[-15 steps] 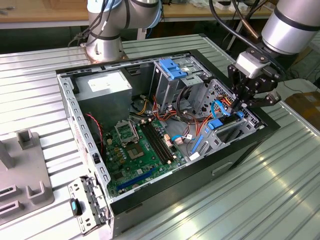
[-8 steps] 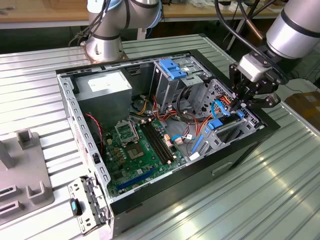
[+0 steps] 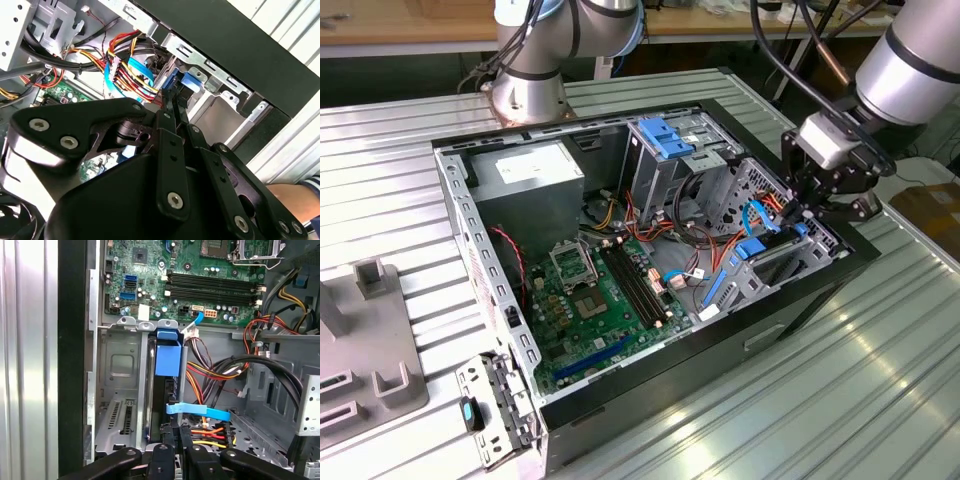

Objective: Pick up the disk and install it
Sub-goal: 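Insert the second disk wire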

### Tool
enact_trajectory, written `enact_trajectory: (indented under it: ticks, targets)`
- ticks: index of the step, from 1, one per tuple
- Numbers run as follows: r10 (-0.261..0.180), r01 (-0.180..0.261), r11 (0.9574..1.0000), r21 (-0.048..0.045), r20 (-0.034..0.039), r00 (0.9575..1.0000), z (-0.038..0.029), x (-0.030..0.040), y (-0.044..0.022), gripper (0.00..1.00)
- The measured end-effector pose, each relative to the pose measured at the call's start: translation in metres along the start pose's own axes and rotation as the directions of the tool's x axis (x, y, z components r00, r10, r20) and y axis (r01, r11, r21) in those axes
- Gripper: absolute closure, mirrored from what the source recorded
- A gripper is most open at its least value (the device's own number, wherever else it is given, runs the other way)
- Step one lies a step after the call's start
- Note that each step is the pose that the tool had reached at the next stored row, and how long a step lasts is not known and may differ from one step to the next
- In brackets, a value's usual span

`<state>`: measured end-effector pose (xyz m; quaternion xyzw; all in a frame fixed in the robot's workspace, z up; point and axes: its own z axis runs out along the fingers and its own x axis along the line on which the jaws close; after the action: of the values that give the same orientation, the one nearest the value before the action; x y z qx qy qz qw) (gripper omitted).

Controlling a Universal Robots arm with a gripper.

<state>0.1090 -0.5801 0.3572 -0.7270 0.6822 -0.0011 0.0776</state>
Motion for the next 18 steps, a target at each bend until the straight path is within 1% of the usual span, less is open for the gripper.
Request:
enact_trajectory:
  ticks: [8, 9, 10, 15, 18]
  targets:
    - [0.027, -0.027, 0.9996, 0.0033, 0.0063, 0.9996, 0.0034, 0.0004, 0.0028, 0.84]
    - [0.033, -0.033, 0.9994, 0.0040, 0.0077, 0.9994, 0.0047, 0.0008, 0.0032, 0.84]
    - [0.038, -0.038, 0.9993, 0.0045, 0.0074, 0.9993, 0.0052, 0.0018, 0.0034, 0.84]
    - [0.048, -0.048, 0.9988, 0.0058, 0.0126, 0.9988, 0.0055, 0.0061, 0.0037, 0.84]
    - [0.049, -0.049, 0.9988, 0.0059, 0.0135, 0.9987, 0.0055, 0.0062, 0.0037, 0.84]
